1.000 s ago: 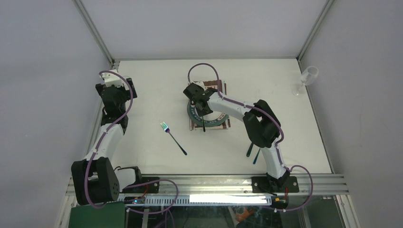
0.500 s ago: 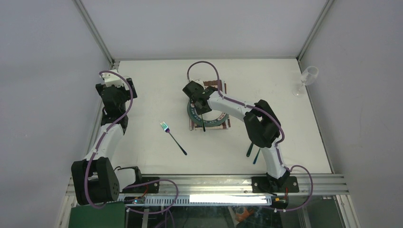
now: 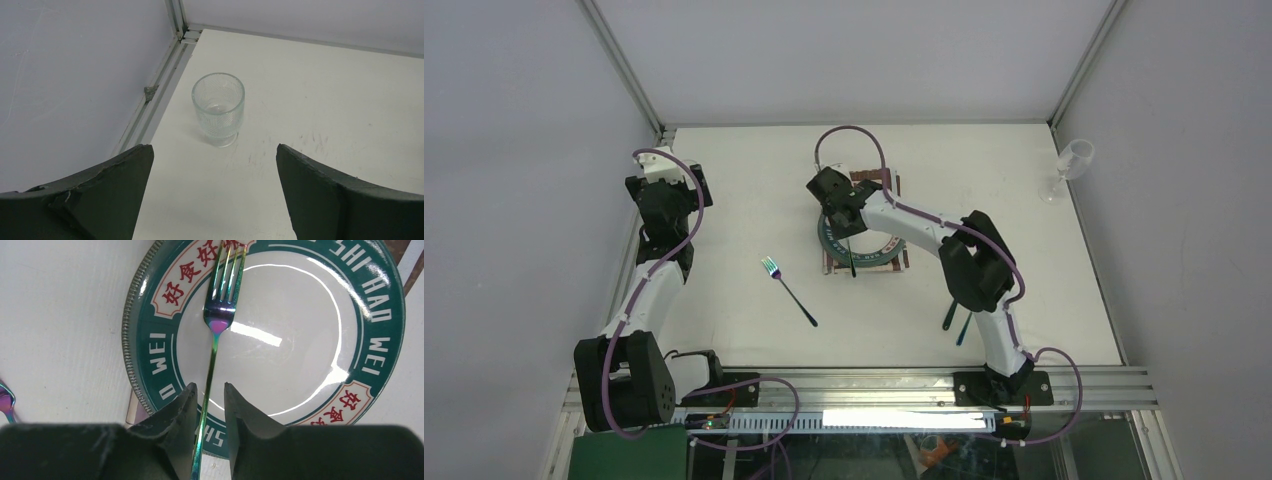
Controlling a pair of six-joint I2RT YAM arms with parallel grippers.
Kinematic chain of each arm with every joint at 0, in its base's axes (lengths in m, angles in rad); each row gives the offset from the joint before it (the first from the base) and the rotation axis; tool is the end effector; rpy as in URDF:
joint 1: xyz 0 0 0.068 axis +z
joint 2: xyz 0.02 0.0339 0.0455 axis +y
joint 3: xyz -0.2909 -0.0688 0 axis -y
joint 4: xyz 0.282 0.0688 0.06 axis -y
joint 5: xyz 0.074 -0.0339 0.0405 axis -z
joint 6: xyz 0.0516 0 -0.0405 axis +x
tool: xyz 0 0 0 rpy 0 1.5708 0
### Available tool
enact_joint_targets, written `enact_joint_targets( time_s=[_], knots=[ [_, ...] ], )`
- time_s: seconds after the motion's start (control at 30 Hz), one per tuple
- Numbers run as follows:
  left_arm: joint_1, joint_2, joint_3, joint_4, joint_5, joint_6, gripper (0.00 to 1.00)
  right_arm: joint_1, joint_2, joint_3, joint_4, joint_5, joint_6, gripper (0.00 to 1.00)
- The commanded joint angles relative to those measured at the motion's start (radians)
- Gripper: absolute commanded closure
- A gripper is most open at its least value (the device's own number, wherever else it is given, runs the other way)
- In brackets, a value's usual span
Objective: Set the dinner table for one person
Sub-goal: Pick up the fork from the napkin.
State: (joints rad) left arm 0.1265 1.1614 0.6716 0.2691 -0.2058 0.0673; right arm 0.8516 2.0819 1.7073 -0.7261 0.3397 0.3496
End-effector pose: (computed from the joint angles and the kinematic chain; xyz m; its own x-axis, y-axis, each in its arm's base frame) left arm 0.2990 0.0487 0.2734 -0.2383 0.0361 -0.9705 -0.3060 0.9456 0.1103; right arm 0.3438 0.3665 0.2105 -0.7607 -0.3785 -0.5273 -0.3718 0.9200 -0.1239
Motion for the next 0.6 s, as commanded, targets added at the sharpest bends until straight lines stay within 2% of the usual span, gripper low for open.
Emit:
enact_joint_targets(
  time_s=[0.0,0.57],
  knots=[
    [0.013,-0.012,-0.002,0.041,0.024,-0.004,0.01,0.010,-0.001,0.049,0.046,-0.016,0.012,0.71],
    [0.012,0.004,-0.007,0.042,0.050,-0.003,0.01,0.010,0.062,0.048,0.033,0.002,0.014,0.72]
  ],
)
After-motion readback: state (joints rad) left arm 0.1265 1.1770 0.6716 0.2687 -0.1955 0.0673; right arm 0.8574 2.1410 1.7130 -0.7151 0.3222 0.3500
